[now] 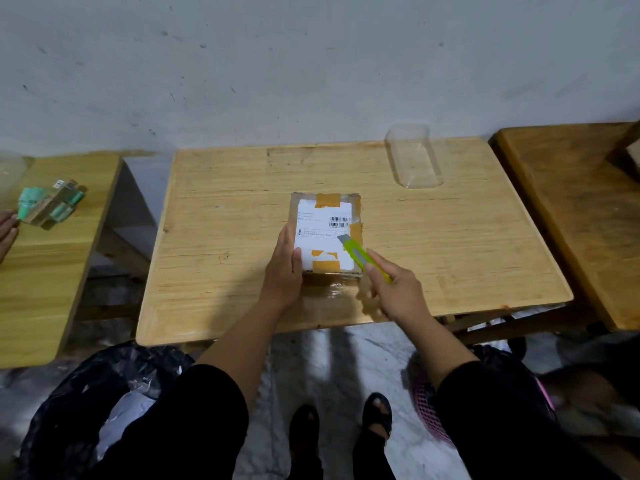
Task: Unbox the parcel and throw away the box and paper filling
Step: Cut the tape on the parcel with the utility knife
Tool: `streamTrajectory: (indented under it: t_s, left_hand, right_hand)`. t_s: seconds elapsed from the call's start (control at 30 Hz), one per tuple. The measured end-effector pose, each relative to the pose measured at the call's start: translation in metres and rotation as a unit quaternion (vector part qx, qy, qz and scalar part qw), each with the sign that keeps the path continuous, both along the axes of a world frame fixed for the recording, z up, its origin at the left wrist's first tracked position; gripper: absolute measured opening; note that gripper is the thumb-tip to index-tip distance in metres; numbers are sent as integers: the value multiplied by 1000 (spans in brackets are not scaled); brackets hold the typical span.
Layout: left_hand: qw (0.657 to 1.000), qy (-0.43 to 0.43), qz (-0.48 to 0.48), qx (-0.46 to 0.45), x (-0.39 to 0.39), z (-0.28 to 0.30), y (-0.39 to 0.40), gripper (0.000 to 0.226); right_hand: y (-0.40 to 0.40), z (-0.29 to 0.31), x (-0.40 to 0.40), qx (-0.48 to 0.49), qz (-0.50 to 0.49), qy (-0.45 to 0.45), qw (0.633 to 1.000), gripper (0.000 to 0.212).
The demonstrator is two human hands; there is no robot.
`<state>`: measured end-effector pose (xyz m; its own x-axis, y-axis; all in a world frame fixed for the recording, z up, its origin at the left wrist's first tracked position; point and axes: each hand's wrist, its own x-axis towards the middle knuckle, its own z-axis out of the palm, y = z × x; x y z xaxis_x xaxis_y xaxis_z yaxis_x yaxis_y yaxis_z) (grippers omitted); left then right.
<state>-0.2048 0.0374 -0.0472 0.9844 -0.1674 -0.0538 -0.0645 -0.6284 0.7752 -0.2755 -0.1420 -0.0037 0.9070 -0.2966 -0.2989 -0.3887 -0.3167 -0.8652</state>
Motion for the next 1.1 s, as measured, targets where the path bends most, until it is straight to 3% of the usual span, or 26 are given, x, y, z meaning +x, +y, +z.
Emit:
streamTrajectory:
  t_s: [0.23,0.37,0.5,0.73,1.1]
  left_hand:
    - [1000,-2,-5,2,1,0,1,49]
    - [1000,-2,-7,-1,0,0,0,49]
    - [1000,-3,-10,1,1,-2,1,49]
    - [1000,-1,-16,8,2,-3,1,49]
    - [1000,10,-20,16,6,-2,3,50]
  right_hand:
    - [23,-14,-5,-71,31,-73,994,22]
    - [24,-11,-6,8,-4,-37,999,29]
    - [26,-9,-8,61,17,-10,998,57]
    - [26,6,-8,144,48,73,986,68]
    - [1,1,-12,93,-26,38,995,44]
